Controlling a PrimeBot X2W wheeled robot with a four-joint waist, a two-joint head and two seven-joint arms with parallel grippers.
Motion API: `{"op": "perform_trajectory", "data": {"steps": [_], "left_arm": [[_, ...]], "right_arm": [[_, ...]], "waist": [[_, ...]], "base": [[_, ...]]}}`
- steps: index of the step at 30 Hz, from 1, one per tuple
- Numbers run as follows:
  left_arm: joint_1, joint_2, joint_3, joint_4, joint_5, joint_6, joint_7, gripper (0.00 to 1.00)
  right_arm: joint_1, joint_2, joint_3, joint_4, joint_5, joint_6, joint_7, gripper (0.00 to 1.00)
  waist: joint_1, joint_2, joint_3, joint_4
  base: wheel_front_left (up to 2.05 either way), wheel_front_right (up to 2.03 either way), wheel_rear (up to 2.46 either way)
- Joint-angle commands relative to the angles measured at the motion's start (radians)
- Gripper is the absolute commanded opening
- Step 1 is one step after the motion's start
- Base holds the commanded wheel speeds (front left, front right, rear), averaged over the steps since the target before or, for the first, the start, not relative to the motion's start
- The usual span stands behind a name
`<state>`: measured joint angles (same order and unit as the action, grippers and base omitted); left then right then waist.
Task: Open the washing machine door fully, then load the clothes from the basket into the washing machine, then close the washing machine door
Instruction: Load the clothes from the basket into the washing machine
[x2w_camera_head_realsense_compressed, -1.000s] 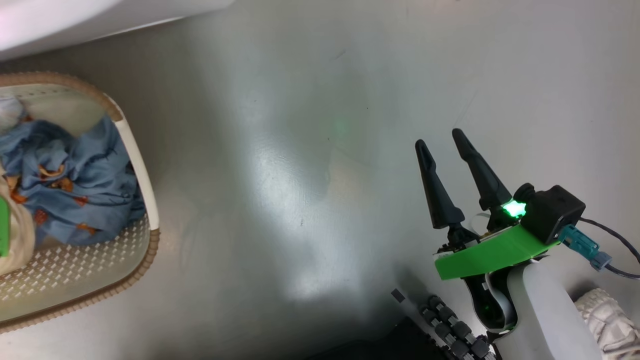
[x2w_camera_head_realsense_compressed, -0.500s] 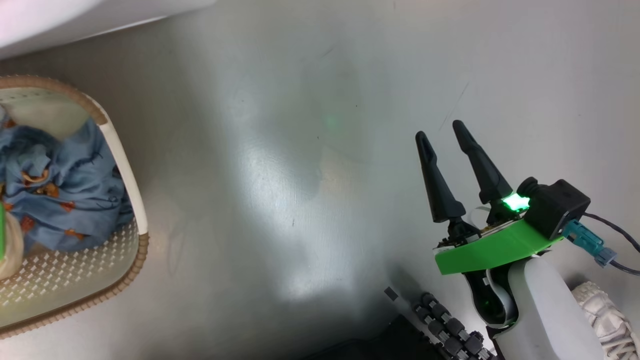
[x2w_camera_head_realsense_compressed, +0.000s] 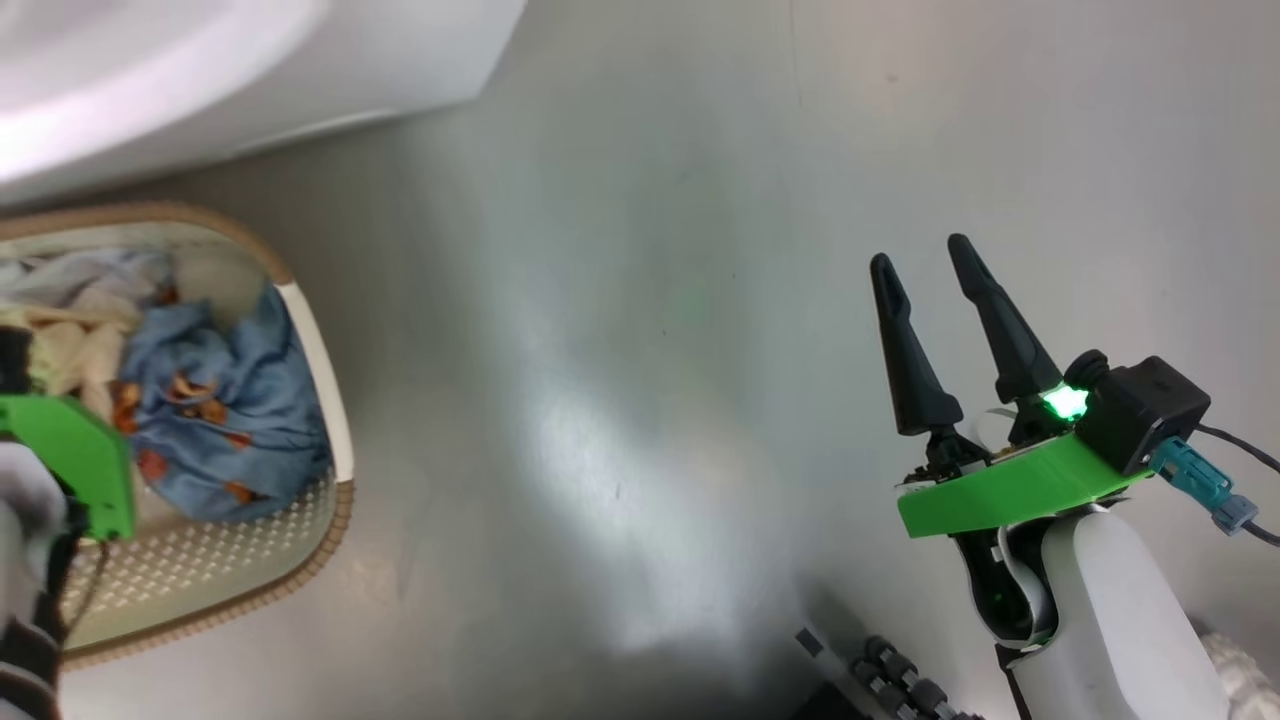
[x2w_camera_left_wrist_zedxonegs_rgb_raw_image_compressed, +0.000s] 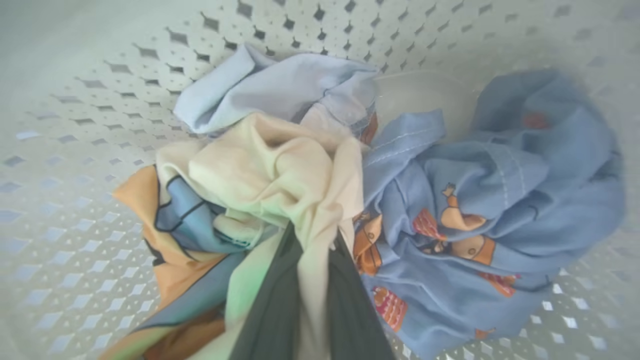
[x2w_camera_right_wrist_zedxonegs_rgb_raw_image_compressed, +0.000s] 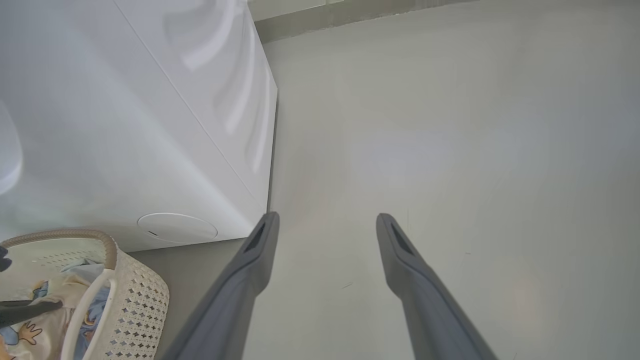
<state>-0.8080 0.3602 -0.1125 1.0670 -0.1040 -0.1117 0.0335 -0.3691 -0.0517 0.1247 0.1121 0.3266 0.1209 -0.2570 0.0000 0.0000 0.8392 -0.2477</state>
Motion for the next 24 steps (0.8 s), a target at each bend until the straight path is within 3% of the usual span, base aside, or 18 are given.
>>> {"op": "perform_trajectory", "data": {"steps": [1, 13, 24], "left_arm": [[0.052, 0.028, 0.024, 0.001, -0.015, -0.001, -0.032, 0.0], [0.175, -0.056, 0.042, 0.002, -0.081, 0.0, -0.233, 0.0], [0.295, -0.116, 0.067, -0.123, -0.126, 0.014, -0.292, 0.0]], "right_arm": [[0.043, 0.001, 0.013, -0.012, -0.02, 0.01, -0.005, 1.0], [0.091, -0.002, 0.003, 0.018, -0.057, 0.01, -0.005, 1.0], [0.14, -0.024, -0.007, 0.036, -0.062, 0.01, -0.005, 1.0]], "waist": [[0.0, 0.0, -0.077, 0.041], [0.0, 0.0, -0.263, 0.101], [0.0, 0.0, -0.413, 0.134]], "base": [[0.0, 0.0, 0.0], [0.0, 0.0, 0.0], [0.0, 0.0, 0.0]]}}
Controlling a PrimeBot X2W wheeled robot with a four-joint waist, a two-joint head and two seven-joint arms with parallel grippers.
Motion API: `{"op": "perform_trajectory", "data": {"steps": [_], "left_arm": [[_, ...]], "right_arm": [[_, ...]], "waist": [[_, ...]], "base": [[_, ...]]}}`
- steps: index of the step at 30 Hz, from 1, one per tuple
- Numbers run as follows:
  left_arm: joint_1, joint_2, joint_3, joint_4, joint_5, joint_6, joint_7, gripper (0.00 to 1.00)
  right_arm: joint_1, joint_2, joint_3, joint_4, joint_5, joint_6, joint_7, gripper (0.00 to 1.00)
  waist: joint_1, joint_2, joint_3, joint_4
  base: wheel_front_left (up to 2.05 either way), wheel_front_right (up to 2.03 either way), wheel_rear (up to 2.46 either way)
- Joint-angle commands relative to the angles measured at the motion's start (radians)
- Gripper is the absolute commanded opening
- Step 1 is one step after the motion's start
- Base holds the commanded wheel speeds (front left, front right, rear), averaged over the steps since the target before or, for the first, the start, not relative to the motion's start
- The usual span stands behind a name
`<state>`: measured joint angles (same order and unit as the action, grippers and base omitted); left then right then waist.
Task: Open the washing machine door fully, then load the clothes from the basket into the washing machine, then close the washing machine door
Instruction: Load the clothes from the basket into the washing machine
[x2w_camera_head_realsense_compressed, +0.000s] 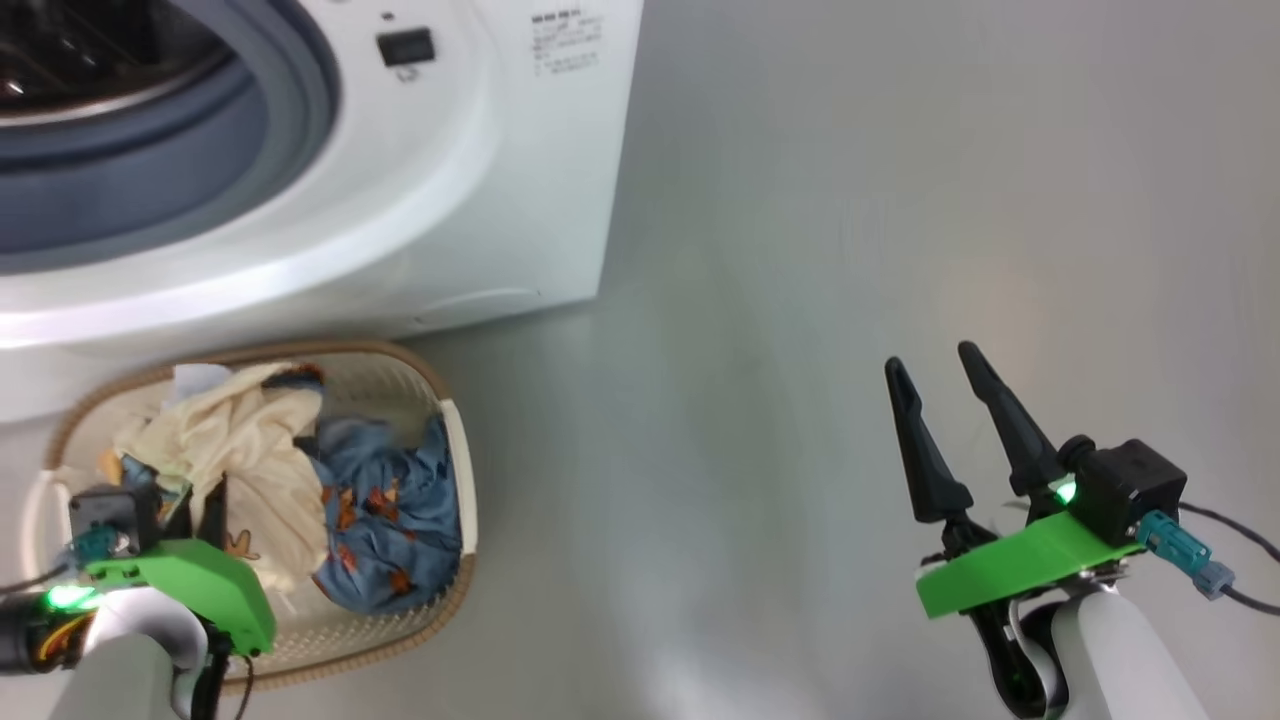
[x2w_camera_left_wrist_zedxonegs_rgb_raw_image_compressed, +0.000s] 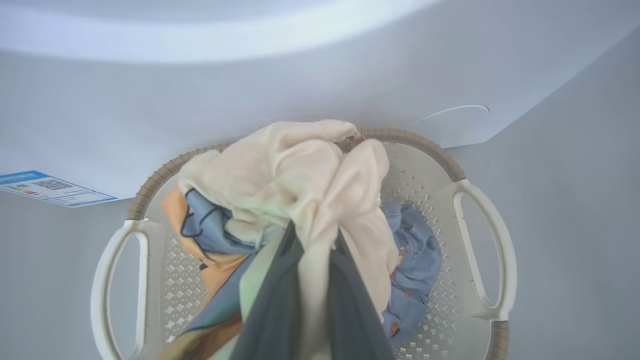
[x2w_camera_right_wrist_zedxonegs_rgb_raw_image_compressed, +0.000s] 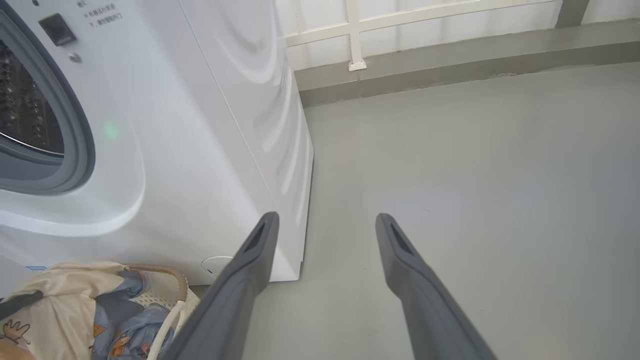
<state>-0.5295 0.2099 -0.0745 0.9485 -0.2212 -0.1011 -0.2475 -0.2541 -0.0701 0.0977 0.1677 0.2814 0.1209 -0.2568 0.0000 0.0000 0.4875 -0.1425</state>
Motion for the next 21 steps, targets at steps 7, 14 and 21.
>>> {"op": "perform_trajectory", "data": {"steps": [7, 14, 21], "left_arm": [[0.14, 0.011, 0.065, -0.249, -0.023, 0.031, -0.014, 0.0], [0.261, -0.025, 0.096, -0.513, -0.023, 0.051, -0.014, 0.0], [0.358, -0.053, 0.113, -0.736, 0.008, 0.052, -0.014, 0.0]], "right_arm": [[0.048, -0.016, 0.02, -0.009, -0.013, 0.01, -0.005, 1.0], [0.062, -0.028, 0.028, 0.006, -0.011, 0.01, -0.005, 1.0], [0.069, -0.041, 0.046, 0.012, -0.012, 0.01, -0.005, 1.0]], "waist": [[0.0, 0.0, -0.142, 0.04], [0.0, 0.0, -0.221, 0.046], [0.0, 0.0, -0.283, 0.055]], "base": [[0.0, 0.0, 0.0], [0.0, 0.0, 0.0], [0.0, 0.0, 0.0]]}}
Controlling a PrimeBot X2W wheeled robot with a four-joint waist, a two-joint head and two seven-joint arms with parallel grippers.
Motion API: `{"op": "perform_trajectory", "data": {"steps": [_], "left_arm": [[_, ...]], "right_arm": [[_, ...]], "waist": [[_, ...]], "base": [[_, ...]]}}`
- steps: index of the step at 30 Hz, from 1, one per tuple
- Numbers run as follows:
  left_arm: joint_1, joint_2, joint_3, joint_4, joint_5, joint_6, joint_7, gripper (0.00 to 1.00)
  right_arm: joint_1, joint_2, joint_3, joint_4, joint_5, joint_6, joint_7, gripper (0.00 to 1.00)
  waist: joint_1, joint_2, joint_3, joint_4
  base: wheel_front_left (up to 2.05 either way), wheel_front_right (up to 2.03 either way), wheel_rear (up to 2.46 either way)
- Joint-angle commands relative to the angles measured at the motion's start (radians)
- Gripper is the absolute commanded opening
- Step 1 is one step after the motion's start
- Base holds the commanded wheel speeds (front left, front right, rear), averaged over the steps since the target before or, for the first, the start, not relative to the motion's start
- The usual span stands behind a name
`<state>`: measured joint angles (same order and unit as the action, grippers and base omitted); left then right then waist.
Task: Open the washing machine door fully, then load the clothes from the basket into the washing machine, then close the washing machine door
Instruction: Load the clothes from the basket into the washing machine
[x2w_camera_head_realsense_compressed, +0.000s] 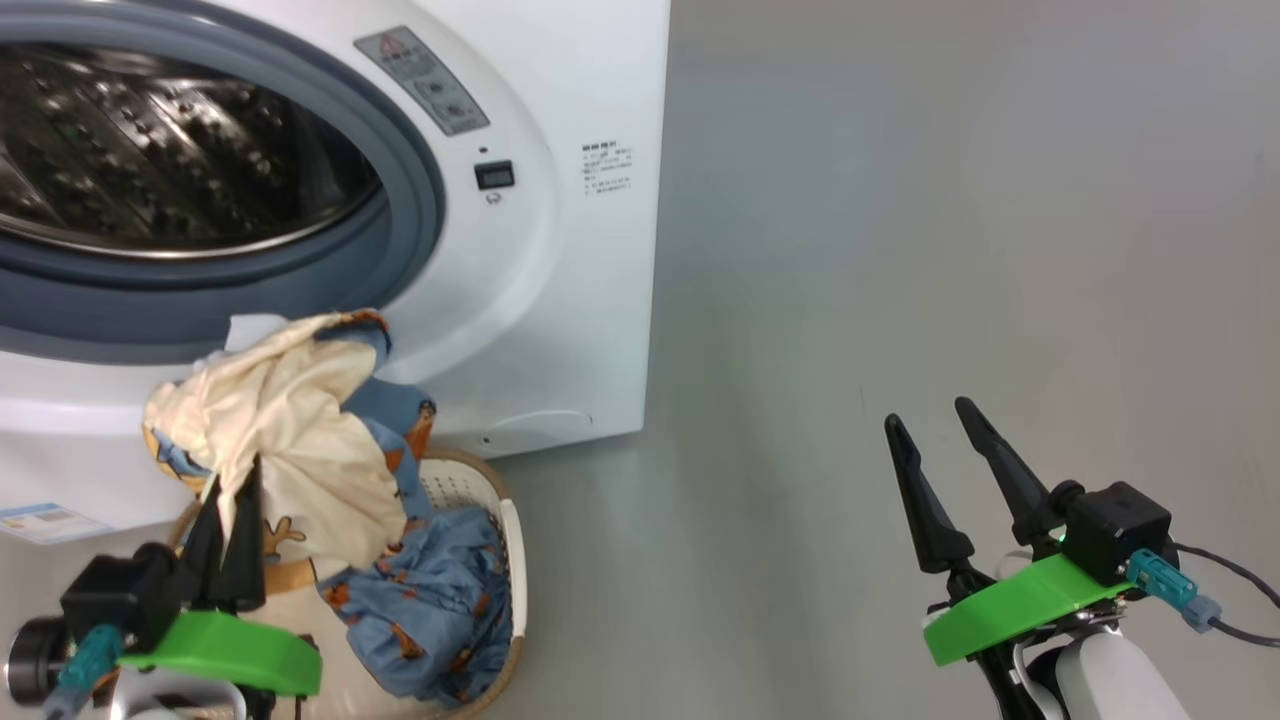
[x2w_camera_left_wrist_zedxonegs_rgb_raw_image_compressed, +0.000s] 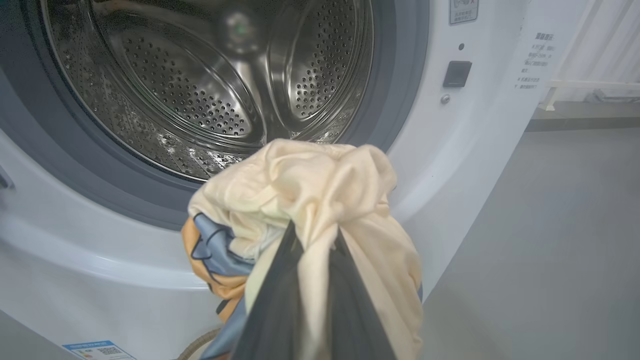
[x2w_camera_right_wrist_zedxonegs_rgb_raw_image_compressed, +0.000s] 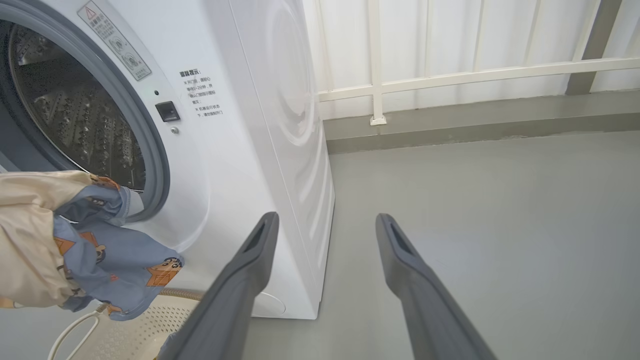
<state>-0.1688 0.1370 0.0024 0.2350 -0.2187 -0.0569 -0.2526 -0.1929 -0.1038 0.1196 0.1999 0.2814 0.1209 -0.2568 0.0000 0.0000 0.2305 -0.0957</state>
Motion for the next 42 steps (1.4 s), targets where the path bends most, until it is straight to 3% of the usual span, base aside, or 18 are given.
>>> {"op": "perform_trajectory", "data": {"steps": [1, 17, 33, 42], "left_arm": [[0.01, 0.016, 0.038, -0.042, 0.01, 0.009, -0.009, 0.0], [0.16, -0.049, 0.095, -0.224, 0.031, 0.042, -0.009, 0.0], [0.182, -0.072, 0.107, -0.215, 0.039, 0.028, -0.009, 0.0], [0.115, -0.08, 0.119, -0.182, 0.028, 0.02, -0.009, 0.0]], "right_arm": [[0.01, -0.008, 0.026, -0.021, -0.013, 0.01, -0.005, 1.0], [0.068, -0.02, 0.019, -0.021, -0.01, 0.01, -0.005, 1.0], [0.081, -0.017, 0.013, -0.026, -0.016, 0.01, -0.005, 1.0], [0.073, -0.014, 0.007, -0.037, -0.015, 0.01, -0.005, 1.0]], "waist": [[0.0, 0.0, -0.035, 0.01], [0.0, 0.0, -0.154, 0.03], [0.0, 0.0, -0.157, 0.033], [0.0, 0.0, -0.087, 0.021]], "base": [[0.0, 0.0, 0.0], [0.0, 0.0, 0.0], [0.0, 0.0, 0.0], [0.0, 0.0, 0.0]]}}
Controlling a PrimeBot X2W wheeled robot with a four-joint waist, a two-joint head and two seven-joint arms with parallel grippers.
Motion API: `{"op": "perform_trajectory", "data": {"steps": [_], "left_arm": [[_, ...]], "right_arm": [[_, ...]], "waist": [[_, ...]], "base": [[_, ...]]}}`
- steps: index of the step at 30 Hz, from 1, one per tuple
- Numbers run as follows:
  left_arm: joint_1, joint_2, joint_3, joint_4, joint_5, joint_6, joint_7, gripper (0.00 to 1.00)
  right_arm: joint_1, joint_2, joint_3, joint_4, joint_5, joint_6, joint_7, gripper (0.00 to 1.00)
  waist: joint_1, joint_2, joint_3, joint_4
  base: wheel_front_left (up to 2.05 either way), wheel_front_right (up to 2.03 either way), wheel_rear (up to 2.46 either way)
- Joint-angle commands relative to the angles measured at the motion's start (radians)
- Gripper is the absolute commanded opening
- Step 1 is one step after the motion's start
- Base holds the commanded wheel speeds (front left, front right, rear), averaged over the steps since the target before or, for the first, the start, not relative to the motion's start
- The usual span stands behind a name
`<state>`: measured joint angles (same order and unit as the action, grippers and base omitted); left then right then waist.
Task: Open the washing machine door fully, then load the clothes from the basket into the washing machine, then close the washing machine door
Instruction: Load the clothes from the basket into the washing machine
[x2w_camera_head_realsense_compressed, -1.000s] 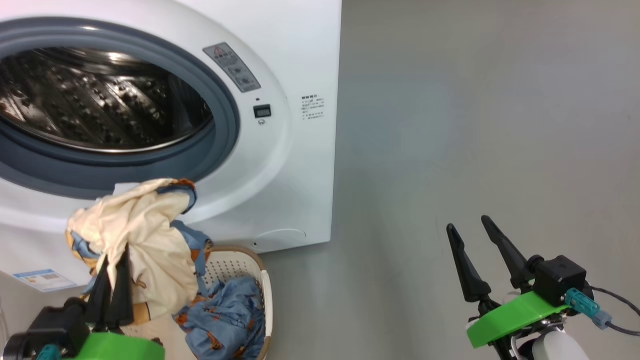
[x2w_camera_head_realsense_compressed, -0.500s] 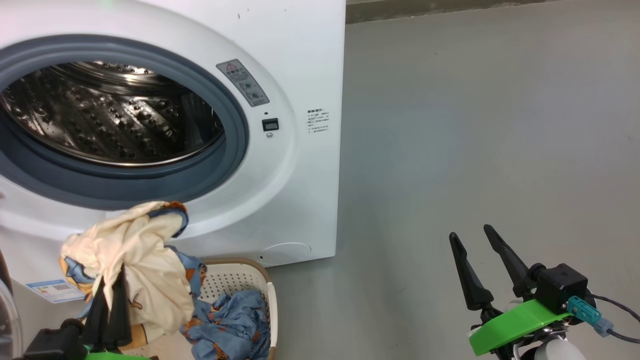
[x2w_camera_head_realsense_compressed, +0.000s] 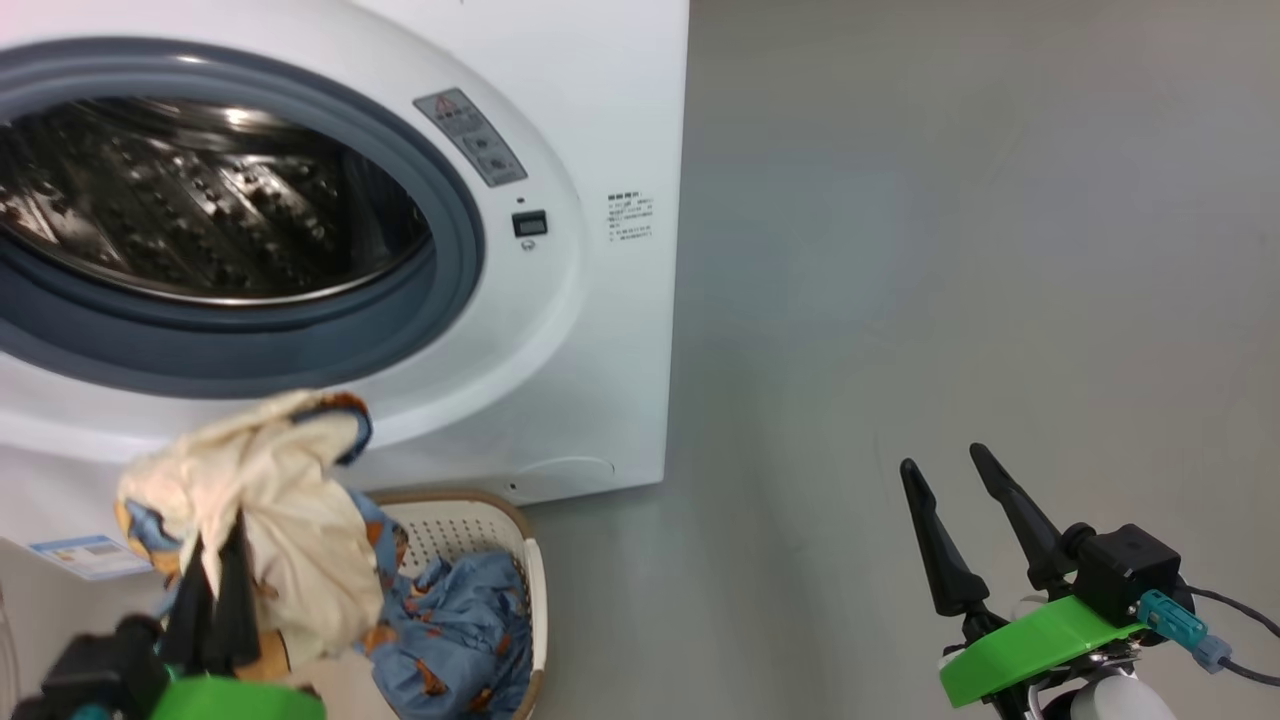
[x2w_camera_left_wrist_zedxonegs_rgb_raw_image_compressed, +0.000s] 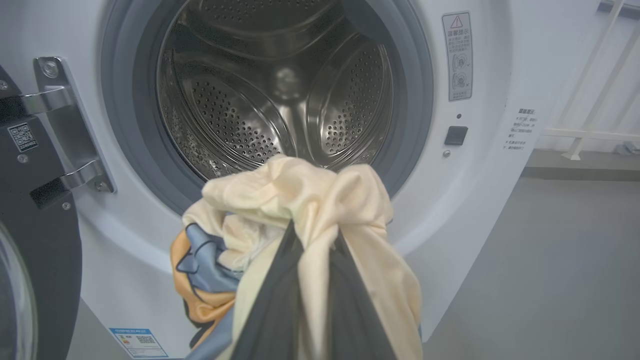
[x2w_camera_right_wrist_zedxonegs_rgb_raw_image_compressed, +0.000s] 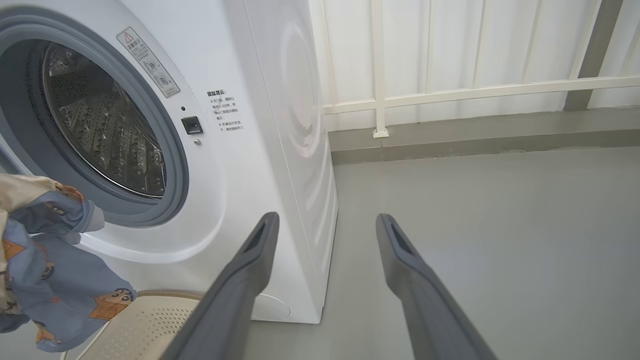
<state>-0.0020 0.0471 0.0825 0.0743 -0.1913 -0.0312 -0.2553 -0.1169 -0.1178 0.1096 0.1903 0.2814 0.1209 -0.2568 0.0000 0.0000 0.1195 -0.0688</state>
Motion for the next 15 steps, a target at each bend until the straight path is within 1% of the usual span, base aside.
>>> {"op": "perform_trajectory", "data": {"steps": [1, 6, 12, 15], "left_arm": [[-0.066, 0.009, 0.042, -0.016, -0.002, -0.009, -0.006, 0.0], [-0.157, 0.015, 0.057, 0.028, 0.004, -0.023, -0.006, 0.0], [-0.312, 0.056, 0.084, 0.085, 0.013, -0.04, -0.006, 0.0], [-0.4, 0.087, 0.094, 0.126, 0.024, -0.047, -0.006, 0.0]], "right_arm": [[-0.006, -0.001, 0.018, -0.028, -0.016, 0.01, -0.005, 1.0], [-0.028, -0.002, 0.025, -0.037, -0.019, 0.01, -0.005, 1.0], [-0.058, 0.002, 0.038, -0.041, -0.024, 0.01, -0.005, 1.0], [-0.065, 0.004, 0.037, -0.043, -0.023, 0.01, -0.005, 1.0]], "waist": [[0.0, 0.0, 0.035, -0.007], [0.0, 0.0, 0.095, -0.023], [0.0, 0.0, 0.158, -0.05], [0.0, 0.0, 0.179, -0.06]], "base": [[0.0, 0.0, 0.0], [0.0, 0.0, 0.0], [0.0, 0.0, 0.0], [0.0, 0.0, 0.0]]}}
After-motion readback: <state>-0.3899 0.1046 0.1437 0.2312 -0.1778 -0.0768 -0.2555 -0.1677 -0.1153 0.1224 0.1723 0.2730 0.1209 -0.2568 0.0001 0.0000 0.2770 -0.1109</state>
